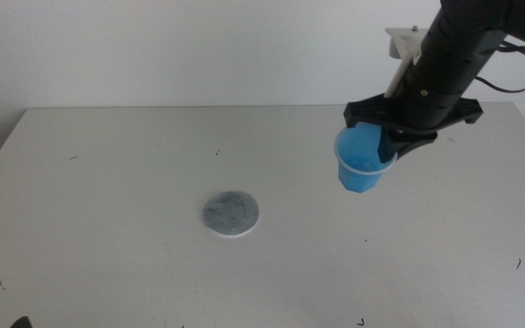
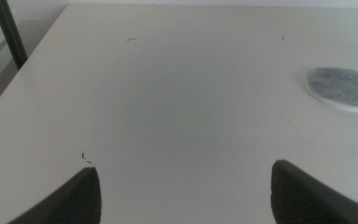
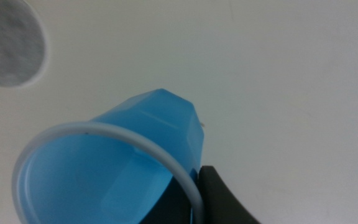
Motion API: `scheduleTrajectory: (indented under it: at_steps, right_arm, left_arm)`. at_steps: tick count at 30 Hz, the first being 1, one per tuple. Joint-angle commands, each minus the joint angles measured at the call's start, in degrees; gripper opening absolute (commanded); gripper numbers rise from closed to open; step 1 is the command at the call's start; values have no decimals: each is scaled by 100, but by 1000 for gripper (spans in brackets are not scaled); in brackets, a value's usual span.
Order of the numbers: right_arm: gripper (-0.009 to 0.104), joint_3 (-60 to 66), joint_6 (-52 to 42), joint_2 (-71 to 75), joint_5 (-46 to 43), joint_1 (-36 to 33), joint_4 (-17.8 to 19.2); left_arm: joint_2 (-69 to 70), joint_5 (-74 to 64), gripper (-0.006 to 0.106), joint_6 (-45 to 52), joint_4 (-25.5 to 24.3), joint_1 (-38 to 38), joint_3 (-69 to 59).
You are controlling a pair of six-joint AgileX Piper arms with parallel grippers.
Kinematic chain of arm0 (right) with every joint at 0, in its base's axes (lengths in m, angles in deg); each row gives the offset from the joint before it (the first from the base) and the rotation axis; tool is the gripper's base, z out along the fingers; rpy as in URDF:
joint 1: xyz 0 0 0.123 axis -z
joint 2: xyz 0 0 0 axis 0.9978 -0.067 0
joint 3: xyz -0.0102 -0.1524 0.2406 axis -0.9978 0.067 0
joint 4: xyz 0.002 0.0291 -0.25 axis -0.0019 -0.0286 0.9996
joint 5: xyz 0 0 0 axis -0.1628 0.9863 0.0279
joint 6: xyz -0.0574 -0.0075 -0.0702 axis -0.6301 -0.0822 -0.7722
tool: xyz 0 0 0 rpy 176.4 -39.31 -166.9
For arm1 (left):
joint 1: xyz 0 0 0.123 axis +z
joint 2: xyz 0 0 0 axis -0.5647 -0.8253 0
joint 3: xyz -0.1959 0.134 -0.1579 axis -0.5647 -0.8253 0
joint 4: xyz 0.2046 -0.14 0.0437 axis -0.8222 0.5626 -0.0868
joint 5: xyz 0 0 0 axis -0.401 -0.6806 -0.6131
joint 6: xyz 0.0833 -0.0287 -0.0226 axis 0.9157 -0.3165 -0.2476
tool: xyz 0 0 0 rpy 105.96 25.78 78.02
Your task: Place an empty cup on a cup mat.
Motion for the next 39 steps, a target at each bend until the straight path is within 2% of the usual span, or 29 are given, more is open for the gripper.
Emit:
scheduleTrajectory:
  at_steps: [1,19,26,39]
  right_arm:
    - [0,-589,36,44,372,-162,76]
    - [0,-2965,435,-1933,372,-1223,-562]
    - [0,-3418,580,-2557,372,-1373,-580]
    - [0,-3436,615,-2966,233,-1373,-455]
  left_arm:
    - [69,384,105,-61,-2,6,34]
    - [69,384,105,-61,-2,6,34]
    - [69,384,105,-61,-2,6,34]
    - [69,384,105,-61,-2,6,34]
